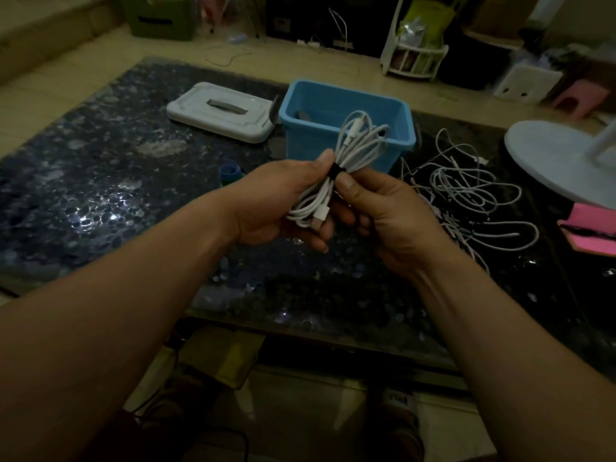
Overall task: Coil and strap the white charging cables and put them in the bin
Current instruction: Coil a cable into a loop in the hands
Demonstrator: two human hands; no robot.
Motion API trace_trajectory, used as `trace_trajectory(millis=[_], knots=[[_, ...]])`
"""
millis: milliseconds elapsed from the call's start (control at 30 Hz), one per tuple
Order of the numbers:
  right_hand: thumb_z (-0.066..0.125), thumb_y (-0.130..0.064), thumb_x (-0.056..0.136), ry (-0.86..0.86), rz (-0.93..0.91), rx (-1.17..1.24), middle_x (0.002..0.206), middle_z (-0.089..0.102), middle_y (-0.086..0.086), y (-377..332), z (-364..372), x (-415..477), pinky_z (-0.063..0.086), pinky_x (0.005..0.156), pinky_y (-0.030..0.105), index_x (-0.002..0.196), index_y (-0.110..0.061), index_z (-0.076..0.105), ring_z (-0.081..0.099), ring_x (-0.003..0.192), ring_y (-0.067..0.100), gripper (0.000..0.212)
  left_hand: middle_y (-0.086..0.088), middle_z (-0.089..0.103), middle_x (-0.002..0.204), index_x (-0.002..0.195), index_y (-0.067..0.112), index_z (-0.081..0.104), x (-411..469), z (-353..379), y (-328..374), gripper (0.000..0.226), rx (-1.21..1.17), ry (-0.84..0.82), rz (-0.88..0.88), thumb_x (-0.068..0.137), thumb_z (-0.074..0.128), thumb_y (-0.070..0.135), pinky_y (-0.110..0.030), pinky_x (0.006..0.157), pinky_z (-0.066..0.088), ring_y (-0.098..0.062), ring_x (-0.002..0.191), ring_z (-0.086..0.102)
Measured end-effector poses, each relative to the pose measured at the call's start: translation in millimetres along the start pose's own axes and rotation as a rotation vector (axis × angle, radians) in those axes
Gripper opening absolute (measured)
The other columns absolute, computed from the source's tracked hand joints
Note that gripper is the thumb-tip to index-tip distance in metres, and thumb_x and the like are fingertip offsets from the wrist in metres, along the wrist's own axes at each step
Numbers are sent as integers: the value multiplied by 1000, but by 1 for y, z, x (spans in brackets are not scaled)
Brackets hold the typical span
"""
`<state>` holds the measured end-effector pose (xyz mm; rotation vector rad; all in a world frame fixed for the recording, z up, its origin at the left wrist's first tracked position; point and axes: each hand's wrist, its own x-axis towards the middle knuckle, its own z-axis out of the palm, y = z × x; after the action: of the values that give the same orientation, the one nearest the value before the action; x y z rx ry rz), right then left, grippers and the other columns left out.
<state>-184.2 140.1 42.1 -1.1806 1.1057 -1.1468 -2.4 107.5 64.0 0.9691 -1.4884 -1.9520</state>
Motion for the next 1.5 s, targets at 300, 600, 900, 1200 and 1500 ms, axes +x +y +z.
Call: trace_trajectory(millis=[300, 600, 900, 1200, 1500], knots=[[59, 1, 102, 212, 26, 240, 75, 78, 0, 0, 22, 0, 51, 53, 12, 119, 8, 69, 69, 55, 2, 21, -2, 69, 115, 125, 18, 59, 9, 6, -6, 28, 580, 389, 206, 106, 54, 39, -29, 82, 54, -16, 105, 66], [70, -16, 100, 308, 166, 198, 75, 78, 0, 9, 31, 1, 54, 61, 17, 113, -4, 77, 73, 69, 7, 19, -7, 57, 128, 143, 16, 47, 13, 9, -40, 40, 1210, 430, 422, 104, 53, 25, -45, 89, 53, -25, 114, 58], [59, -19, 107, 308, 104, -52, 69, 69, -1, 7, 24, 3, 49, 56, 21, 88, -14, 71, 59, 57, 8, 23, -1, 67, 88, 106, 14, 65, 17, 7, -24, 18, 683, 461, 317, 108, 50, 22, -40, 70, 51, -16, 77, 62], [73, -30, 98, 276, 194, 100, 59, 61, -1, 1, 16, 1, 40, 49, 22, 74, -18, 59, 50, 50, 11, 30, -12, 66, 85, 113, 0, 67, 8, 12, -15, 27, 269, 289, 258, 110, 45, 17, -36, 66, 57, -19, 74, 64], [63, -17, 104, 148, 57, 195, 75, 67, 9, 1, 16, 0, 56, 63, 35, 89, -8, 68, 63, 64, 19, 17, -13, 67, 78, 87, 6, 69, 7, 8, -6, 48, -99, 203, 132, 111, 45, 39, -34, 61, 58, -23, 66, 65]])
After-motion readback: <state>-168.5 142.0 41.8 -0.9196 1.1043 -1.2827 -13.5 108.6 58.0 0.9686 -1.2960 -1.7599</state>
